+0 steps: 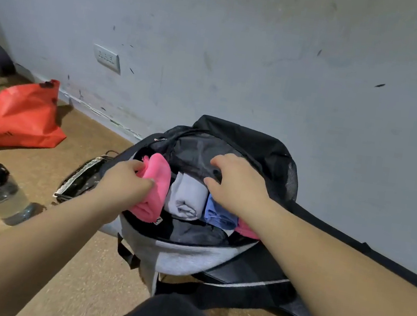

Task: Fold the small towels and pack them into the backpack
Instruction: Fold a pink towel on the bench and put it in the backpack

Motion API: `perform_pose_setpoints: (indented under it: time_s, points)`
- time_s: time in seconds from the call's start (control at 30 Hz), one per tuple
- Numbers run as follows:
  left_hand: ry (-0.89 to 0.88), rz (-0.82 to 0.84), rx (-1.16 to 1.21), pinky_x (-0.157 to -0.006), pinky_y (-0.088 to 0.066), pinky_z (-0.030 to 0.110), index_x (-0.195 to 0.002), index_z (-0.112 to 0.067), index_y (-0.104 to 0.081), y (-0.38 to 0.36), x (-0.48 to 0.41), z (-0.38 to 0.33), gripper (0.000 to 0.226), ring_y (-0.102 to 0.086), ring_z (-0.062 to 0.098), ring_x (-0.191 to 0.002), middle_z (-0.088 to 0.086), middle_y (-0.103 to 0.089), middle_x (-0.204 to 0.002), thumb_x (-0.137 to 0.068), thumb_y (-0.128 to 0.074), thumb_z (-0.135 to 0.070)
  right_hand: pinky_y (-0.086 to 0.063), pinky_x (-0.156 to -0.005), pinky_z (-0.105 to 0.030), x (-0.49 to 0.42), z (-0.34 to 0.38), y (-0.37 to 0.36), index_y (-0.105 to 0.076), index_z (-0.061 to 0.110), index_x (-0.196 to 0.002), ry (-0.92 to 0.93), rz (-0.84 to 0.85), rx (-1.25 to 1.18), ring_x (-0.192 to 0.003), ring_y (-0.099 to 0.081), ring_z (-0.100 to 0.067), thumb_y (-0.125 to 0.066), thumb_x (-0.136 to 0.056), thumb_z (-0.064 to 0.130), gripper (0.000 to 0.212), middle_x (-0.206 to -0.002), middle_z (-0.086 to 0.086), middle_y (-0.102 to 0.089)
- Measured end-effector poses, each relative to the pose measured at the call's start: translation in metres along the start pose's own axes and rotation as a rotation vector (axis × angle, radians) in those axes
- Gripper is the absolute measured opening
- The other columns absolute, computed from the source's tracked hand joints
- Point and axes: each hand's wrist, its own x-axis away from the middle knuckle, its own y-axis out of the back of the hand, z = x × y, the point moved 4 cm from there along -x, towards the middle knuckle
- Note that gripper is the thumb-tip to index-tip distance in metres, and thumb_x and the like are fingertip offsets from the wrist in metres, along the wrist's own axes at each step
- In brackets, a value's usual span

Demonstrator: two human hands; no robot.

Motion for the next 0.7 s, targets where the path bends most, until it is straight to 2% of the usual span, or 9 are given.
perform_pose_setpoints:
  time_s: [0.1, 0.17, 0.3, 0.4, 0.47, 0.53, 0.57, 0.63, 0.7]
  points:
    - [-0.008, 0.055, -0.029, -0.101, -0.053, 0.040, -0.142, -0.020, -0.063, -0.009, -0.011, 0.008, 0.050, -0.064, 0.029, -0.121, 0.007, -0.069, -0.135, -0.093, -0.064, -0.019, -0.046, -0.084, -0.039, -0.019, -0.006, -0.014, -0.057, 0.021, -0.131, -0.013, 0.027, 0.142, -0.119, -0.054, -0.027, -0.059, -0.099, 0.042, 0.038, -0.123, -0.002, -0.058]
    - [-0.024, 0.020, 0.003, -0.104, -0.054, 0.045, -0.145, -0.025, -0.061, -0.009, -0.021, 0.012, 0.054, -0.067, 0.029, -0.117, 0.007, -0.070, -0.133, -0.092, -0.066, -0.022, -0.045, -0.078, -0.038, -0.027, -0.009, -0.021, -0.058, 0.020, -0.125, -0.001, 0.032, 0.233, -0.116, -0.055, -0.028, -0.056, -0.101, 0.040, 0.032, -0.120, -0.003, -0.058]
    - [-0.002, -0.027, 0.139, -0.081, -0.065, 0.047, -0.134, -0.028, -0.066, -0.012, -0.042, 0.018, 0.042, -0.076, 0.031, -0.088, 0.008, -0.069, -0.123, -0.094, -0.062, -0.016, -0.035, -0.064, -0.034, -0.042, -0.008, -0.016, -0.053, 0.017, -0.094, 0.021, -0.072, 0.286, -0.098, -0.063, -0.032, -0.048, -0.102, 0.029, 0.016, -0.102, -0.005, -0.065]
    - [0.025, 0.058, 0.243, -0.056, -0.065, 0.039, -0.136, -0.019, -0.066, -0.028, -0.052, 0.014, 0.042, -0.077, 0.035, -0.061, 0.008, -0.066, -0.121, -0.098, -0.056, -0.006, -0.041, -0.066, -0.036, -0.049, -0.013, 0.005, -0.062, 0.019, -0.102, -0.061, -0.211, 0.134, -0.095, -0.064, -0.031, -0.046, -0.100, 0.030, 0.019, -0.102, -0.002, -0.068]
    - [-0.003, 0.050, 0.216, -0.072, -0.066, 0.041, -0.135, -0.017, -0.068, -0.038, -0.059, 0.011, 0.040, -0.079, 0.033, -0.077, 0.007, -0.069, -0.122, -0.098, -0.059, -0.006, -0.047, -0.072, -0.037, -0.049, -0.015, 0.017, -0.065, 0.024, -0.109, -0.073, -0.263, 0.052, -0.100, -0.063, -0.028, -0.046, -0.101, 0.032, 0.023, -0.107, 0.001, -0.068]
    - [-0.033, -0.002, 0.075, -0.094, -0.057, 0.035, -0.132, -0.017, -0.072, -0.042, -0.066, 0.012, 0.037, -0.072, 0.028, -0.107, 0.007, -0.072, -0.129, -0.096, -0.065, -0.011, -0.052, -0.080, -0.040, -0.047, -0.015, 0.017, -0.067, 0.027, -0.113, -0.045, -0.214, 0.018, -0.105, -0.062, -0.027, -0.048, -0.100, 0.034, 0.024, -0.111, 0.000, -0.066]
    - [-0.040, -0.027, -0.010, -0.094, -0.052, 0.032, -0.128, -0.018, -0.074, -0.040, -0.068, 0.013, 0.035, -0.069, 0.027, -0.113, 0.006, -0.074, -0.128, -0.094, -0.068, -0.014, -0.054, -0.085, -0.042, -0.045, -0.015, 0.011, -0.068, 0.027, -0.113, -0.023, -0.147, 0.011, -0.108, -0.061, -0.029, -0.050, -0.099, 0.036, 0.025, -0.113, -0.002, -0.064]
    - [-0.042, -0.088, -0.115, -0.090, -0.053, 0.033, -0.113, -0.023, -0.079, -0.034, -0.068, 0.016, 0.027, -0.071, 0.028, -0.111, 0.005, -0.077, -0.119, -0.088, -0.074, -0.017, -0.053, -0.092, -0.044, -0.036, -0.013, -0.005, -0.066, 0.026, -0.117, 0.025, 0.062, 0.022, -0.116, -0.059, -0.032, -0.053, -0.097, 0.040, 0.027, -0.120, -0.005, -0.060]
    - [-0.057, -0.135, -0.132, -0.083, -0.055, 0.035, -0.095, -0.027, -0.076, -0.028, -0.063, 0.013, 0.017, -0.071, 0.029, -0.099, 0.005, -0.077, -0.104, -0.083, -0.076, -0.016, -0.050, -0.101, -0.047, -0.023, -0.015, -0.014, -0.056, 0.024, -0.138, 0.081, 0.201, 0.052, -0.131, -0.052, -0.029, -0.055, -0.098, 0.042, 0.044, -0.138, -0.003, -0.055]
